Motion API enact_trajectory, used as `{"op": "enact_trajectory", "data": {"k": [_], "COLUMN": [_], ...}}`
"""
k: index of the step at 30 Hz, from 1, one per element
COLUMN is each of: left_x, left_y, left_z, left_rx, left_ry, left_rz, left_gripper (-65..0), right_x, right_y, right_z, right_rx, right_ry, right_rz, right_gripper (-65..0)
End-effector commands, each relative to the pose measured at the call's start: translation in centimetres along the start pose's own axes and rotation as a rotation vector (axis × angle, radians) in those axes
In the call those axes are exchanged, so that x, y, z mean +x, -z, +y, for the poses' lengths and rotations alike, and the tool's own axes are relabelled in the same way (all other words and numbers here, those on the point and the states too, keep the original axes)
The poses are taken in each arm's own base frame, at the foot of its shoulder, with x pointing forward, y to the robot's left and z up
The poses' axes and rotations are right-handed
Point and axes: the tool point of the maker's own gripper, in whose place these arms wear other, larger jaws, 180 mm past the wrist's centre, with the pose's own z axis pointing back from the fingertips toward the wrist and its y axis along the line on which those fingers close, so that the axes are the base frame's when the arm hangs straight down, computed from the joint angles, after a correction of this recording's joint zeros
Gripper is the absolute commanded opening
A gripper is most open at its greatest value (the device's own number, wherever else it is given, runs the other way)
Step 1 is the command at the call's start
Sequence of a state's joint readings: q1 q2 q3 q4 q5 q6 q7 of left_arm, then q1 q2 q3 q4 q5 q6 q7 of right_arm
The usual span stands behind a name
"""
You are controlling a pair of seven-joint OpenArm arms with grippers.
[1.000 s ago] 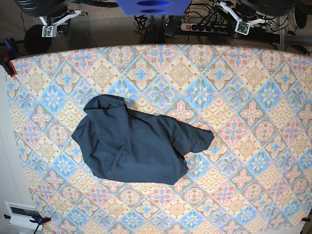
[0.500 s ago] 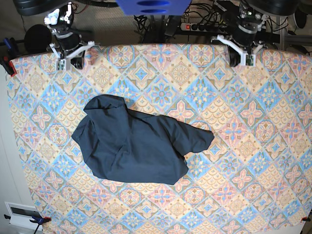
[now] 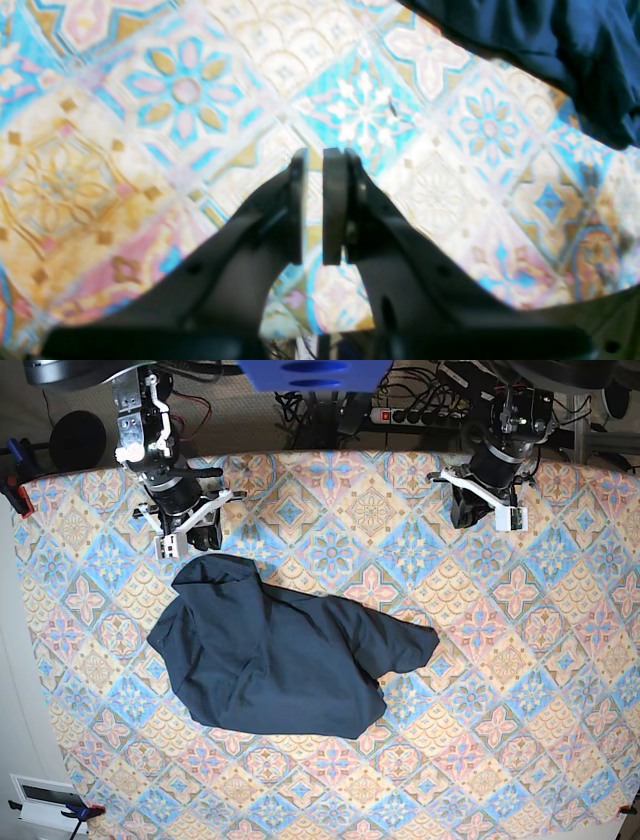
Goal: Layout the t-shirt on the table in an organized manner, then fold the t-shirt properly
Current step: 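Lower the right gripper onto the navy shirt's bunched collar and grasp, then lift the shirt with the right gripper and drag it toward the robot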
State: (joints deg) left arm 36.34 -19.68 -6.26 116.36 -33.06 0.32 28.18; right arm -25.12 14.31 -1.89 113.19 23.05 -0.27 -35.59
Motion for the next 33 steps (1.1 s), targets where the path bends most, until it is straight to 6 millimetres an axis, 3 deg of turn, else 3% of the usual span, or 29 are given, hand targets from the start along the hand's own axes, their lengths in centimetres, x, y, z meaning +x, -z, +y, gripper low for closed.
{"op": "enact_trajectory", "data": {"k": [1,8,14,20,25,29,33], "left_x": [0.9,0.9,1.0,1.0,1.0,1.0,1.0], "left_y": [-0.2,-0.2,-0.2,-0.2,-0.2,-0.2,-0.2], "left_z": [-0.3,-0.3,-0.2,-0.2,-0.3,-0.3,-0.3], "left_rx": [-0.011,-0.011,-0.009,-0.009,-0.01,-0.01,-0.01], "left_ry": [0.01,0.01,0.009,0.009,0.009,0.009,0.009], "left_rz": [-0.031,-0.032,-0.034,-0.034,-0.033,-0.033,-0.033], "left_gripper": [-58.5,-56.5,-48.0,-48.2,-48.1,-48.1,-48.1], "right_x": [2.5,4.1,3.5,2.0,1.2,0.5,1.2], "right_y": [0.1,2.9,4.1,4.7,4.8,5.2,5.9], "right_z": [0.1,2.6,2.1,1.6,3.6,3.7,3.4], "right_rx": [0.011,0.085,0.077,0.065,0.115,0.117,0.11], "right_ry": [-0.012,-0.045,-0.044,-0.032,-0.05,-0.05,-0.058], "right_rz": [-0.081,-0.097,-0.068,-0.025,-0.004,0.017,0.006], "right_gripper": [-51.0,-48.9,-48.6,-46.9,-42.5,-41.6,-41.5]}}
